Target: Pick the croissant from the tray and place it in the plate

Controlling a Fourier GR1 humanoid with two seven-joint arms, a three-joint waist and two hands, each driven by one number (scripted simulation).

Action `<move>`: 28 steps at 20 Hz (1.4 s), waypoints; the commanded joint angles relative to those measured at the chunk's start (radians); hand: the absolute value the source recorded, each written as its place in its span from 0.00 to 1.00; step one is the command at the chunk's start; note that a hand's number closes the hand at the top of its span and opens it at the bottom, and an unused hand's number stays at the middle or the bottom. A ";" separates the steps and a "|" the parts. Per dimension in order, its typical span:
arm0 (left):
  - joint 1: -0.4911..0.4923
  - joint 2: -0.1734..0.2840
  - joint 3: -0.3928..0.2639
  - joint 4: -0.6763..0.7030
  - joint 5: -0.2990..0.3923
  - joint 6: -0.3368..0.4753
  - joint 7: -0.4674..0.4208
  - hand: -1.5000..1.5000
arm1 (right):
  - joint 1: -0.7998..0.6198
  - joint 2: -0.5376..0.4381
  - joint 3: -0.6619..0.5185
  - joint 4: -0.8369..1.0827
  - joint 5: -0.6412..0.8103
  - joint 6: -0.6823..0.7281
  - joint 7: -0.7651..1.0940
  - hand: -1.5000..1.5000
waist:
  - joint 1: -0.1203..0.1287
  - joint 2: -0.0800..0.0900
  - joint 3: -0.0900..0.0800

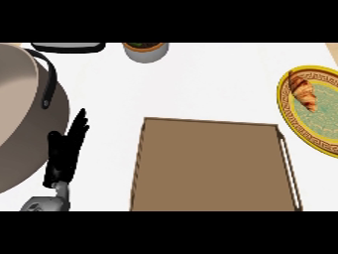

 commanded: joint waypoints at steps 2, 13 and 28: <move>0.007 0.026 0.029 0.022 0.034 -0.051 -0.027 0.50 | 0.043 -0.006 0.011 0.021 0.003 -0.005 -0.058 0.00 | 0.000 0.002 0.000; -0.019 -0.044 -0.024 -0.026 -0.027 0.025 0.025 0.50 | 0.019 -0.060 0.013 0.043 0.004 -0.055 -0.017 0.00 | 0.012 0.006 0.002; -0.041 0.002 0.018 -0.033 0.005 -0.022 0.051 0.50 | 0.116 -0.118 -0.034 0.059 -0.040 -0.076 -0.089 0.00 | 0.013 0.007 0.004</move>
